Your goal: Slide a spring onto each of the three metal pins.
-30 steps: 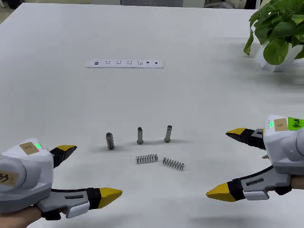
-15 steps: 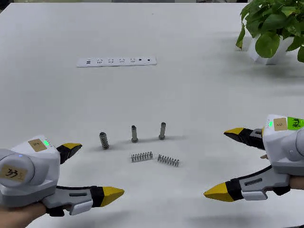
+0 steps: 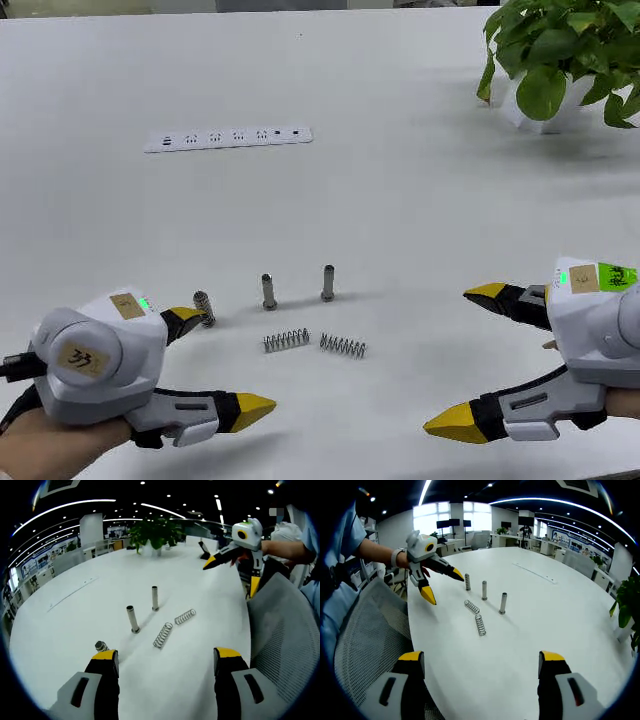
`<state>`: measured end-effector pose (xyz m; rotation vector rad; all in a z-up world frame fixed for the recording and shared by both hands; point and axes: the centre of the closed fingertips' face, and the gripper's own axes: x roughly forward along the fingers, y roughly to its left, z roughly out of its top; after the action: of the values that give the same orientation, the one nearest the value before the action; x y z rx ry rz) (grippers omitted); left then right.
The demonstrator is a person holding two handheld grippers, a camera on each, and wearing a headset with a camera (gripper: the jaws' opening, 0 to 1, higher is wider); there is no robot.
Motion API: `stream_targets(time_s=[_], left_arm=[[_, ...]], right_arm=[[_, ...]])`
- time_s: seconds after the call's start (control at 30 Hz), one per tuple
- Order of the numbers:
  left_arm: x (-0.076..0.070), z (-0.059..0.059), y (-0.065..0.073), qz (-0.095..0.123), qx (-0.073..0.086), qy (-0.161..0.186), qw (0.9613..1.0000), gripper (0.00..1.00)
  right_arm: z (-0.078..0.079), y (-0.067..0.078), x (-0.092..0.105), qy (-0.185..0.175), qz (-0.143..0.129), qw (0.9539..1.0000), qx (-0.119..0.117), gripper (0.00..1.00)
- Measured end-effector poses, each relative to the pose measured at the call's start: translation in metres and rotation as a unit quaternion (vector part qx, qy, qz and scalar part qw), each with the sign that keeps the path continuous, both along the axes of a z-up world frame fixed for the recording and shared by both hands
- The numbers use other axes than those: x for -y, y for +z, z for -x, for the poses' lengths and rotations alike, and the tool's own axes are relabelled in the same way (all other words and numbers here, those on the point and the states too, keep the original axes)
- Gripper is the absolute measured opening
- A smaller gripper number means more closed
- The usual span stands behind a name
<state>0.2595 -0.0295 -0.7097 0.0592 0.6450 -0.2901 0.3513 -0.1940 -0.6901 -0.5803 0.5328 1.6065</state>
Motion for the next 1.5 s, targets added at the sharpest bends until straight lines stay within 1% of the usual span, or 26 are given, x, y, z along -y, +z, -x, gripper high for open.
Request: stream_targets(time_s=[0.07,0.17,0.2,0.23,0.27,0.3,0.33,0.43,0.47,0.5,0.57,0.6,0.7,0.83,0.97,1.0,1.03,1.07,1.13,1.23,1.3,1.4,1.5], left_arm=[[0.001,-0.004,-0.003,-0.002,0.0,-0.004,1.0,0.74],[0.002,-0.009,-0.01,-0.006,-0.009,-0.01,0.9999,0.7],[0.005,-0.013,-0.008,-0.009,-0.01,-0.013,0.9998,0.68],[0.006,-0.014,-0.009,-0.01,-0.011,-0.013,0.9998,0.66],[0.006,-0.016,-0.01,-0.007,-0.012,-0.014,0.9998,0.66],[0.006,-0.018,-0.012,-0.008,-0.014,-0.013,0.9998,0.66],[0.005,-0.019,-0.015,-0.017,-0.02,-0.015,0.9996,0.64],[0.009,-0.024,-0.017,-0.014,-0.027,-0.02,0.9993,0.56],[0.007,-0.025,-0.018,-0.018,-0.028,-0.021,0.9992,0.56],[0.004,-0.026,-0.02,-0.027,-0.033,-0.023,0.9988,0.55],[0.002,-0.028,-0.024,-0.031,-0.037,-0.029,0.9984,0.49],[0.003,-0.029,-0.026,-0.037,-0.042,-0.03,0.998,0.47],[0.005,-0.032,-0.026,-0.038,-0.048,-0.031,0.9977,0.43],[0.002,-0.035,-0.03,-0.046,-0.066,-0.039,0.9961,0.35],[0.005,-0.036,-0.033,-0.048,-0.082,-0.044,0.9945,0.3],[0.002,-0.035,-0.035,-0.053,-0.09,-0.044,0.9936,0.28],[0.001,-0.035,-0.036,-0.054,-0.093,-0.046,0.9931,0.26],[0.004,-0.038,-0.036,-0.053,-0.093,-0.047,0.9932,0.25],[0.004,-0.037,-0.038,-0.053,-0.105,-0.047,0.9919,0.24],[0.005,-0.037,-0.04,-0.051,-0.116,-0.048,0.9908,0.23],[0.004,-0.036,-0.041,-0.051,-0.118,-0.049,0.9905,0.23],[0.007,-0.038,-0.04,-0.052,-0.125,-0.053,0.9894,0.22],[0.005,-0.038,-0.04,-0.051,-0.133,-0.053,0.9884,0.2]], right_arm=[[0.001,0.0,0.001,-0.002,0.0,1.0,-0.002,0.95],[0.001,0.0,0.003,-0.002,0.002,1.0,-0.001,0.95],[0.001,0.0,0.003,-0.004,0.002,1.0,-0.002,0.95],[0.0,-0.001,0.004,-0.005,0.002,1.0,-0.003,0.95],[-0.001,-0.002,0.005,-0.007,0.001,1.0,-0.004,0.95],[-0.001,-0.002,0.006,-0.008,0.001,1.0,-0.004,0.95],[-0.001,-0.003,0.007,-0.009,0.003,0.9999,-0.003,0.95],[-0.001,-0.004,0.01,-0.011,0.005,0.9999,-0.004,0.95],[-0.001,-0.004,0.011,-0.012,0.005,0.9999,-0.005,0.95],[-0.002,-0.004,0.012,-0.014,0.005,0.9999,-0.005,0.94],[-0.002,-0.004,0.013,-0.017,0.005,0.9998,-0.006,0.94],[-0.002,-0.004,0.014,-0.018,0.005,0.9998,-0.007,0.94],[-0.001,-0.004,0.016,-0.019,0.007,0.9998,-0.007,0.94],[-0.001,-0.006,0.017,-0.021,0.008,0.9997,-0.008,0.93],[0.0,-0.006,0.018,-0.021,0.009,0.9997,-0.009,0.93],[0.0,-0.005,0.018,-0.022,0.009,0.9997,-0.009,0.93],[0.0,-0.005,0.018,-0.022,0.009,0.9997,-0.01,0.93],[0.001,-0.005,0.018,-0.022,0.009,0.9997,-0.01,0.93],[-0.001,-0.006,0.019,-0.024,0.009,0.9996,-0.011,0.93],[-0.003,-0.007,0.021,-0.025,0.009,0.9996,-0.012,0.92],[-0.002,-0.007,0.022,-0.026,0.01,0.9995,-0.012,0.92],[-0.002,-0.009,0.023,-0.027,0.011,0.9995,-0.013,0.92],[-0.001,-0.009,0.023,-0.027,0.012,0.9995,-0.014,0.92]])
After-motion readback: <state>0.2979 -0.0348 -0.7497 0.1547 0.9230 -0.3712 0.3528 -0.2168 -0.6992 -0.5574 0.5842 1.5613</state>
